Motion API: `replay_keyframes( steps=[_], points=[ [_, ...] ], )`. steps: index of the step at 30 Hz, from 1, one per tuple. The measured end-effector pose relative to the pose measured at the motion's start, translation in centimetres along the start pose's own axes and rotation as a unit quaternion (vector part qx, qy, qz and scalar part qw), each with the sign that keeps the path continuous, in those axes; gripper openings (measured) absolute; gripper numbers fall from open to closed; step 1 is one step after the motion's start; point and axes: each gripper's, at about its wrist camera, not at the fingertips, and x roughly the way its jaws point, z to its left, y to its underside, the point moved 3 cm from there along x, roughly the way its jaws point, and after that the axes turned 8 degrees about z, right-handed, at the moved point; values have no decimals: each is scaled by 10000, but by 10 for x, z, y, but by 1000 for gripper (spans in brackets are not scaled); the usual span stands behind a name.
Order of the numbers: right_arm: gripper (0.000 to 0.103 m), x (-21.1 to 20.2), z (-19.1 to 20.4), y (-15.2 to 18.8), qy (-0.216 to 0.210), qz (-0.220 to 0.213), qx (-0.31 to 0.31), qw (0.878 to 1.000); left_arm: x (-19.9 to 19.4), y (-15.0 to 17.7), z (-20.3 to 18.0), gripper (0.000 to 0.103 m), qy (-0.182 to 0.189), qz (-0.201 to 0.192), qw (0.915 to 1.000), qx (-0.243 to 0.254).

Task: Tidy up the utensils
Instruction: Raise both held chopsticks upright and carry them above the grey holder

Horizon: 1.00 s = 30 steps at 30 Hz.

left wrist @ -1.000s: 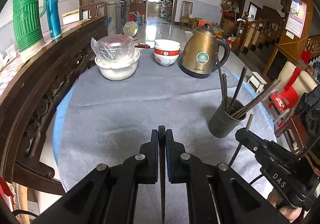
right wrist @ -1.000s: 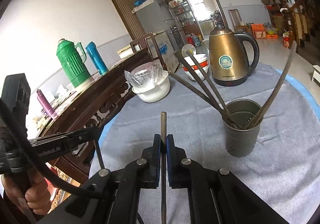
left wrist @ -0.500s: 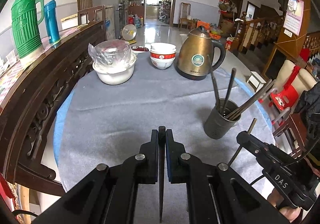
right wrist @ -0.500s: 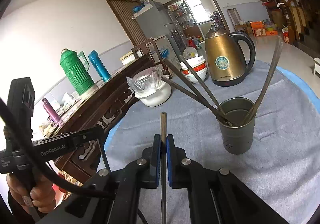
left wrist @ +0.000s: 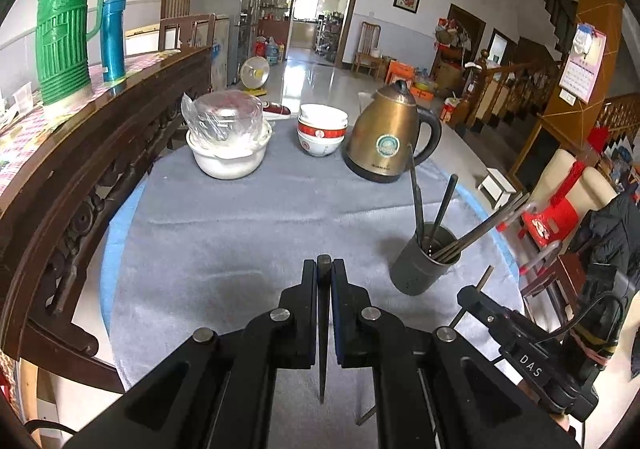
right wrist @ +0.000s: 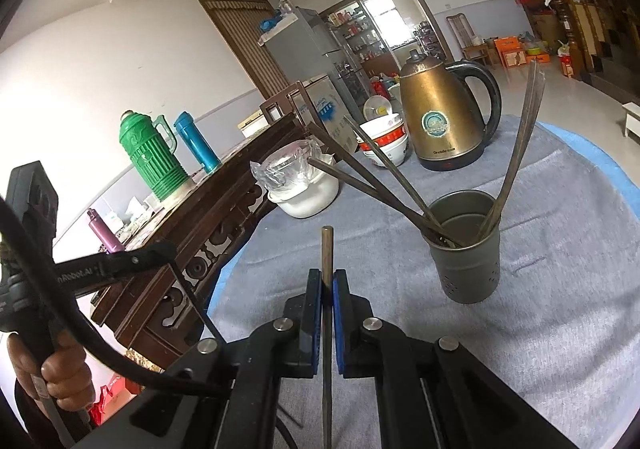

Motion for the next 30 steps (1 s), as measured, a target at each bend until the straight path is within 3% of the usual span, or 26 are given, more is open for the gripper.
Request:
replay_keyframes(
  steps=[18, 30],
  points=[
    [6, -19, -1, -5, -14, -325, 21, 9995, -14, -1, -14, 7, -182, -232, 9994, 172],
    [6, -31, -9, -7, 22, -493, 116, 9987, -26, -3, -24, 7, -114, -315, 9991, 256]
  ],
)
